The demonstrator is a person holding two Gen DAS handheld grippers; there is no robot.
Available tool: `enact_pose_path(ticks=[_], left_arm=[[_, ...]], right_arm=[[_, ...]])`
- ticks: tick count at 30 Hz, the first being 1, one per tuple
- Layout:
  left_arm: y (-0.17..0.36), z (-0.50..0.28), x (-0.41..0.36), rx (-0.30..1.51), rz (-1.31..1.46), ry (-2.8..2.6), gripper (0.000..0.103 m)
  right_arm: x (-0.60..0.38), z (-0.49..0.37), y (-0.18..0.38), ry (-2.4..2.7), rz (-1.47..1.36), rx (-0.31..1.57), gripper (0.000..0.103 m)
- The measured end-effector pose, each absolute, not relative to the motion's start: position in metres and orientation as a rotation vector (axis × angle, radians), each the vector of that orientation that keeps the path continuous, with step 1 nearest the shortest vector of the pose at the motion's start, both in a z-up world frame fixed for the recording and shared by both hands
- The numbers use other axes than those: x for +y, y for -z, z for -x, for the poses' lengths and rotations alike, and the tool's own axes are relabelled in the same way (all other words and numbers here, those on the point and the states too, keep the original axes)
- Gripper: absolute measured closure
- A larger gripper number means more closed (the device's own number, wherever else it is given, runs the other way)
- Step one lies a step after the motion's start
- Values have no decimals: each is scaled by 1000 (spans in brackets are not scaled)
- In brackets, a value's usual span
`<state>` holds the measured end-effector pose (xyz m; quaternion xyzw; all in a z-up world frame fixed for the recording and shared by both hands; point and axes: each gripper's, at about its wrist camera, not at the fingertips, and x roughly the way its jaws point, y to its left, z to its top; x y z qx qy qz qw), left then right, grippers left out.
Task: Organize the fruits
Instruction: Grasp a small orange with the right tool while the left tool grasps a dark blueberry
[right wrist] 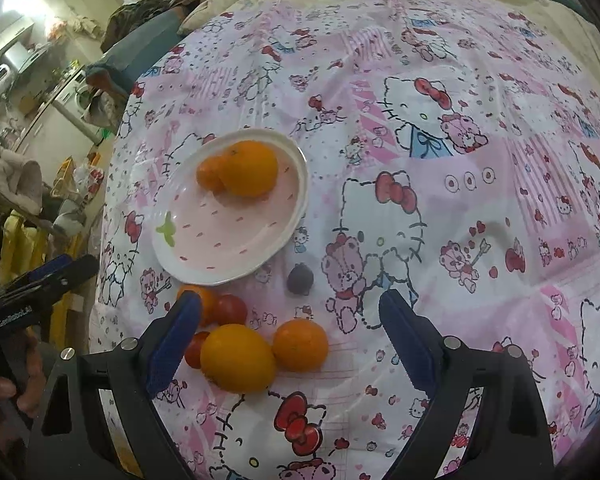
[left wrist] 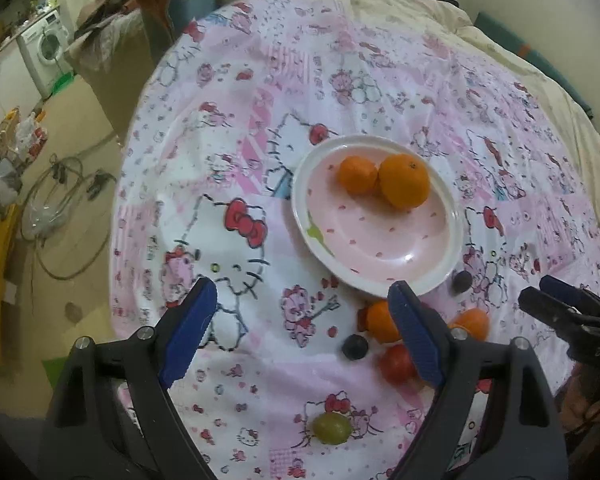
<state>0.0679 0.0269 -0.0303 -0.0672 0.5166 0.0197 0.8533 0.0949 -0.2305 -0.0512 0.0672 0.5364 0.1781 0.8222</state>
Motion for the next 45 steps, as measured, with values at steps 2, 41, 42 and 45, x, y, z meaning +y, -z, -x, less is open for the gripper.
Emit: enact_pose_path(ticks=[2, 41, 42, 45], left_arm=[[30, -68, 23, 1081, 114, -40, 18], [89, -72, 23, 1384, 275, -18, 46], [94, -73, 20, 1399, 276, -3, 49], [105, -76, 6, 1433, 263, 34, 60]], right_arm=[[-230, -95, 53, -364, -133, 1150, 11], [-259, -111, 111, -312, -530, 1405, 60], [-261, -111, 106, -316, -535, 1384, 60], [-267, -110, 96, -330, -559, 1354, 60]])
